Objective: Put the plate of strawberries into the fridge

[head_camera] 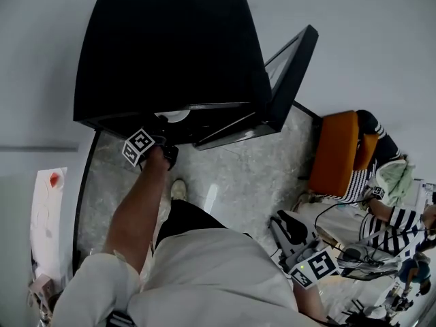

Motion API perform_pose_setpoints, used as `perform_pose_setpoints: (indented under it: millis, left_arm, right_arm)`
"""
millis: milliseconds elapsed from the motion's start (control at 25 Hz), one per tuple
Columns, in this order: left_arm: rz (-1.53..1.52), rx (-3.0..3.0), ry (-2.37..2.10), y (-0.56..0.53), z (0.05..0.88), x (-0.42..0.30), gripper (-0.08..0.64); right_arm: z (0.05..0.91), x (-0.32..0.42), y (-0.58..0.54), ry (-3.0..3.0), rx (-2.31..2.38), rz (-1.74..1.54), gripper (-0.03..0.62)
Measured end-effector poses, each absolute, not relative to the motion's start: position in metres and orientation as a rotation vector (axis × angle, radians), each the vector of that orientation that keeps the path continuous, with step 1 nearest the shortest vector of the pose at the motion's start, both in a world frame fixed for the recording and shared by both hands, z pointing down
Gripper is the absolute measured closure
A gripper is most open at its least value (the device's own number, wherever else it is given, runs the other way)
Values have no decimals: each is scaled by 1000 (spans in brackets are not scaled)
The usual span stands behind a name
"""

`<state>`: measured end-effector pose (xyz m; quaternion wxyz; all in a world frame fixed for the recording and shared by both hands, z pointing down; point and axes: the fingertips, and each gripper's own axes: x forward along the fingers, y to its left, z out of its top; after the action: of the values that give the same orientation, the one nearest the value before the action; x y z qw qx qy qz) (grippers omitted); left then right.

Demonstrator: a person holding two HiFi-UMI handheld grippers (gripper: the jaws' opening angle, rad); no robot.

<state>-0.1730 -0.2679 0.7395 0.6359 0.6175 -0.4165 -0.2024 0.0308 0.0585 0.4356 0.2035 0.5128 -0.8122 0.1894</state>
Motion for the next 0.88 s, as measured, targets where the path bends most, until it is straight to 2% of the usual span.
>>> perform_pose_setpoints:
  millis: [240, 520, 760, 880]
  left_arm:
    - [-244, 1514, -1097, -285, 743, -171, 535]
    - [109, 1596, -1262, -295, 750, -169, 482]
    - [265, 1632, -1342, -289, 749, -175, 425]
    - [275, 1648, -1346, -283, 743, -176, 423]
  right_arm:
    - [435, 35, 45, -2248, 1416, 546, 491]
    - [431, 45, 35, -2238, 1420, 568, 491]
    - [426, 46, 44, -2242, 1432, 549, 491]
    - [424, 47, 49, -2254, 1428, 538, 491]
